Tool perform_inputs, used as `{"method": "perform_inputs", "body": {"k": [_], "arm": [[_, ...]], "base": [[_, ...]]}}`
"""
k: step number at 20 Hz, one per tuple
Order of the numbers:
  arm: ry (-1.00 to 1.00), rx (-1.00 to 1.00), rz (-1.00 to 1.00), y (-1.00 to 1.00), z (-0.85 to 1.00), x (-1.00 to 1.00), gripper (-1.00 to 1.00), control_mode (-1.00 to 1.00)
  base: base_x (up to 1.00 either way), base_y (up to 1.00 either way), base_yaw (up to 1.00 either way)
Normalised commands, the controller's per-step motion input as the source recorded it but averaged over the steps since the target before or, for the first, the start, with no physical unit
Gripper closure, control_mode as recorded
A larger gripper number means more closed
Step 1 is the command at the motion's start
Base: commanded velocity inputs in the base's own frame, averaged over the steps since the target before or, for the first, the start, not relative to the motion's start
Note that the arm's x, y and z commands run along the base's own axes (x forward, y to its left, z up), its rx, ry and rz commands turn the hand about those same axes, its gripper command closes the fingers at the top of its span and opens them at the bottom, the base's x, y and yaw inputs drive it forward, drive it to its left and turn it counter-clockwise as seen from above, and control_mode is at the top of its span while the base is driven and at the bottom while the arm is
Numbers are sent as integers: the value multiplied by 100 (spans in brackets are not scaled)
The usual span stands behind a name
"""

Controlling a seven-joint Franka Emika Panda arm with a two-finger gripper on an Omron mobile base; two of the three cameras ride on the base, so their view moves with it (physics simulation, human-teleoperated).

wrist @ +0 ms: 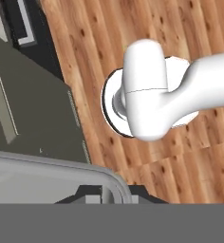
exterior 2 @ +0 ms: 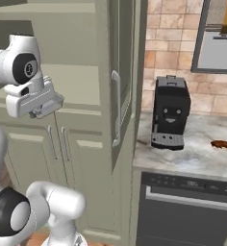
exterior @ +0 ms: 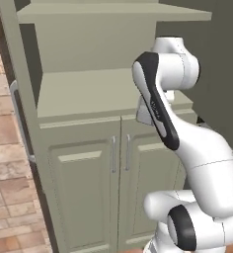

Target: Retrieve the tupperware from the cabinet, then place the raw meat into the tupperware to avoid contamination.

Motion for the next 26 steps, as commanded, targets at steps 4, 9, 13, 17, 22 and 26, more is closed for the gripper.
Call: {"method": "perform_inputs", "body": {"k": [4,9,13,17,22,26], "arm": [[0,0,0,0,0,0,100,100],[0,0,0,0,0,0,100,100],[0,0,0,0,0,0,100,100],[0,0,0,0,0,0,100,100],[0,0,0,0,0,0,100,100],[0,0,0,0,0,0,100,100]], "base": [[-60,0,-14],[-53,0,-9],[-52,0,-8],[-52,0,-7],[-55,0,-7],[-48,-2,-6]]}}
